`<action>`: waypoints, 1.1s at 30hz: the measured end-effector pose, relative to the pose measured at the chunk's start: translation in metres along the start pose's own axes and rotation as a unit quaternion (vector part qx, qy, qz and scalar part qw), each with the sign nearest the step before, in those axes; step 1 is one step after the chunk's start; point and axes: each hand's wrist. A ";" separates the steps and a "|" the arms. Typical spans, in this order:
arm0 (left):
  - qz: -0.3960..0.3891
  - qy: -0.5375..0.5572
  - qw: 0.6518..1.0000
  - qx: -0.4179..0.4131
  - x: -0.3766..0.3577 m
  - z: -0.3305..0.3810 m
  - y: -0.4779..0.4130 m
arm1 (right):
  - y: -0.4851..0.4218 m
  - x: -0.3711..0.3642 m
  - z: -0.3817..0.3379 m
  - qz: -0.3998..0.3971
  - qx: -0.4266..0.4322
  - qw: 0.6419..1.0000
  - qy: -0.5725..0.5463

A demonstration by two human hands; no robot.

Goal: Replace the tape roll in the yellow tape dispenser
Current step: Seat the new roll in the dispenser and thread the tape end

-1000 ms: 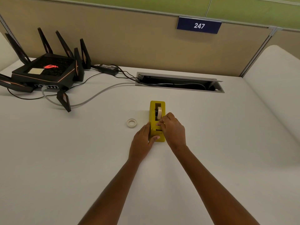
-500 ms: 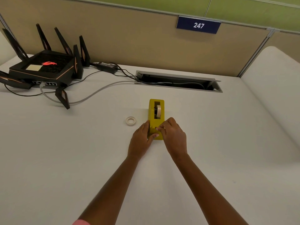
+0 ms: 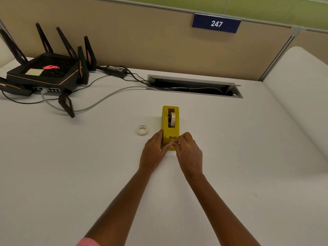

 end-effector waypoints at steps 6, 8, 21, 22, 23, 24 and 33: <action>-0.010 0.005 1.000 0.002 0.000 -0.002 -0.001 | 0.004 -0.010 0.003 0.021 0.009 1.000 0.000; -0.009 0.010 1.000 0.001 0.000 -0.002 0.000 | 0.005 -0.013 0.006 0.025 0.011 1.000 0.001; 0.007 0.025 1.000 -0.010 0.001 -0.001 -0.001 | 0.001 -0.028 0.018 0.075 0.088 0.993 0.024; 0.006 0.026 1.000 -0.009 0.001 -0.002 0.000 | 0.001 -0.028 0.019 0.081 0.096 0.992 0.030; 0.006 0.029 1.000 -0.008 0.001 -0.002 0.000 | 0.001 -0.029 0.021 0.087 0.107 0.990 0.038; 0.005 0.030 1.000 -0.007 0.001 -0.003 0.001 | 0.002 -0.029 0.022 0.093 0.118 0.988 0.044; -0.005 0.036 0.999 0.000 0.001 -0.006 0.002 | 0.022 -0.034 0.033 0.058 0.117 0.989 0.074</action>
Point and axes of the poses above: each hand's wrist, its own y-axis away from the middle knuckle, its own x-axis out of the back of the hand, z = x × y, and after that the axes turned 11 degrees about -x, right-handed
